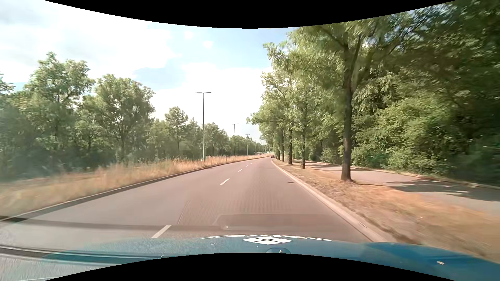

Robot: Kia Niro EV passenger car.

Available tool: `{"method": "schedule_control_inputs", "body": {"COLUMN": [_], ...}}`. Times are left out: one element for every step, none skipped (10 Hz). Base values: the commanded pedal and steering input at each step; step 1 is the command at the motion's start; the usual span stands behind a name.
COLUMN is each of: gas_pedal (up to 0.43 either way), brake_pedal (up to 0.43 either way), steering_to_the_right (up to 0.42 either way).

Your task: Follow the waypoints while adhering to traffic rules and regulations

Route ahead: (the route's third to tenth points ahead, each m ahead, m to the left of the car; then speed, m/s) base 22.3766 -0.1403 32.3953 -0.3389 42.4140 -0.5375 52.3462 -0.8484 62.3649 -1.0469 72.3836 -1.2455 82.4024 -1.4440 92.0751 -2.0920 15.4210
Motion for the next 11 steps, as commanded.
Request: {"method": "schedule_control_inputs", "body": {"gas_pedal": [0.150, 0.150, 0.150, 0.150, 0.157, 0.157, 0.157, 0.157, 0.157, 0.157, 0.157], "brake_pedal": [0.000, 0.000, 0.000, 0.000, 0.000, 0.000, 0.000, 0.000, 0.000, 0.000, 0.000], "steering_to_the_right": [0.001, 0.001, 0.001, 0.001, 0.001, 0.001, 0.001, 0.001, 0.001, 0.001, 0.001]}}
